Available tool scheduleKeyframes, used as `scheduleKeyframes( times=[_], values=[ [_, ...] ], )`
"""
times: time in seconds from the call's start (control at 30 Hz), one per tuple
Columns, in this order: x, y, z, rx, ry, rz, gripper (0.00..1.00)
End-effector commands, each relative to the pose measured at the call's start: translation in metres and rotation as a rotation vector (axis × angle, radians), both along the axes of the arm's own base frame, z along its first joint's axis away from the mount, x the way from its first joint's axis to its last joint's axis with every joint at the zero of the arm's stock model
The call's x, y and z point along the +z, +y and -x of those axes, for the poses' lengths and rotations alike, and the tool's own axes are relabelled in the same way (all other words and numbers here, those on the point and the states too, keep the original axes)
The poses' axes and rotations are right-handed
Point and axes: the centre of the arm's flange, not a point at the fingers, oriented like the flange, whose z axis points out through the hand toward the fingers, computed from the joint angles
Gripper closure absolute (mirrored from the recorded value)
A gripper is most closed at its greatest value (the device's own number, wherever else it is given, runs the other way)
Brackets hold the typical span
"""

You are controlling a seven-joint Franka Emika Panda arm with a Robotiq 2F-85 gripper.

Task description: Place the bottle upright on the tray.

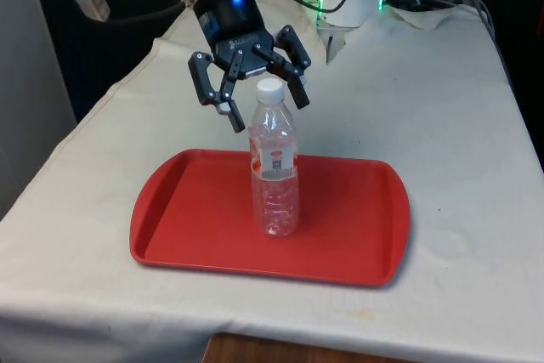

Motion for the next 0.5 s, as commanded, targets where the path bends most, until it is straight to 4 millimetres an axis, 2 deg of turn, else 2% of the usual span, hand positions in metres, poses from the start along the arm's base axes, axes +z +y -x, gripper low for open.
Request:
scheduleKeyframes(
  times=[0.0,0.47],
  values=[
    [0.002,0.001,0.001,-0.002,0.003,0.003,0.00],
    [0.013,-0.001,0.000,0.006,-0.015,-0.010,0.00]
  ],
)
